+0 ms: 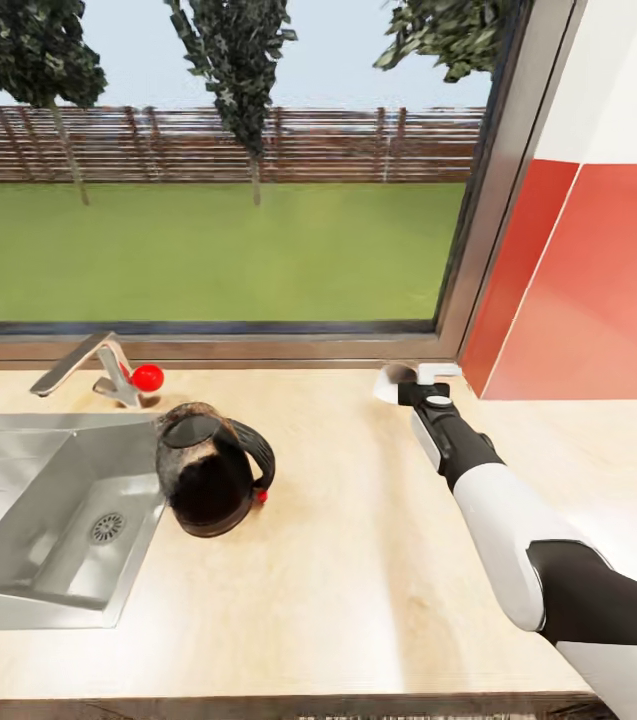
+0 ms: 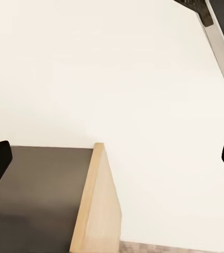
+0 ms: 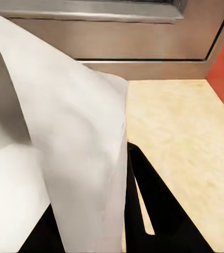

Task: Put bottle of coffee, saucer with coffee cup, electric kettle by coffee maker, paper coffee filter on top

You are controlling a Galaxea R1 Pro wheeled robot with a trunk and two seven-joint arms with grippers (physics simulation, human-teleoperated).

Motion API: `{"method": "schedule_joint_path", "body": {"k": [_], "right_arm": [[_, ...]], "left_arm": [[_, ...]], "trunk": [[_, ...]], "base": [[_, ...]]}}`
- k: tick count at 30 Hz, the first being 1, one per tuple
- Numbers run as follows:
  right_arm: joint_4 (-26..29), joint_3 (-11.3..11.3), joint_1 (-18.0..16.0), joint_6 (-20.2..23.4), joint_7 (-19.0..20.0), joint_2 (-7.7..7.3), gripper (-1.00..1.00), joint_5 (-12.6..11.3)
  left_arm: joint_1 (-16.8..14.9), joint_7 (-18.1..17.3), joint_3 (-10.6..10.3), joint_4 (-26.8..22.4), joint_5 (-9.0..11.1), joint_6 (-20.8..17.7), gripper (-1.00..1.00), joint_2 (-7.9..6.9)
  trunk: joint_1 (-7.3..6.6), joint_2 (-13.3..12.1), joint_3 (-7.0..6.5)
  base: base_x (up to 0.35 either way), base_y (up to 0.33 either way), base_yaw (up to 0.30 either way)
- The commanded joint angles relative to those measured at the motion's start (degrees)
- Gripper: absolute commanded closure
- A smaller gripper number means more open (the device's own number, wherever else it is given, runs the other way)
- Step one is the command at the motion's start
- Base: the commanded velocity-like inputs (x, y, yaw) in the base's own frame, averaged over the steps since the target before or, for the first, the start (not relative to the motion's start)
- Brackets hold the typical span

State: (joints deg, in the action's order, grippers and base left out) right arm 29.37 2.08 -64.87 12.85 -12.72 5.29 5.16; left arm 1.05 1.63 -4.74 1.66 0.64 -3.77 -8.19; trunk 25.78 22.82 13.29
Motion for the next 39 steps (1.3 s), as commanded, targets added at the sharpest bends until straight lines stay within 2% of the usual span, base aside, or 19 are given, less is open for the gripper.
{"method": "schedule_joint_path", "body": {"k": [1, 36, 39], "right_arm": [[0.1, 0.2, 0.0, 0.3, 0.1, 0.06, 1.00, 0.3], [-2.4, 0.2, 0.0, 0.1, 0.1, 0.16, 1.00, 0.3], [-2.4, 0.2, 0.0, 0.0, 0.1, 0.16, 1.00, 0.3]], "left_arm": [[0.0, 0.1, -0.5, -0.1, 0.1, -0.2, -1.00, 0.00], [-0.1, 0.1, -0.4, -0.3, 0.2, -0.2, -1.00, 0.01], [-0.2, 0.1, -0.3, -1.4, 0.2, -0.3, -1.00, -0.02]], "trunk": [[0.00, 0.1, 0.00], [0.00, 0.1, -3.11], [0.00, 0.1, -3.37]], "base": [[-0.297, -0.115, 0.000], [-0.328, -0.010, 0.000], [-0.314, 0.011, 0.000]]}}
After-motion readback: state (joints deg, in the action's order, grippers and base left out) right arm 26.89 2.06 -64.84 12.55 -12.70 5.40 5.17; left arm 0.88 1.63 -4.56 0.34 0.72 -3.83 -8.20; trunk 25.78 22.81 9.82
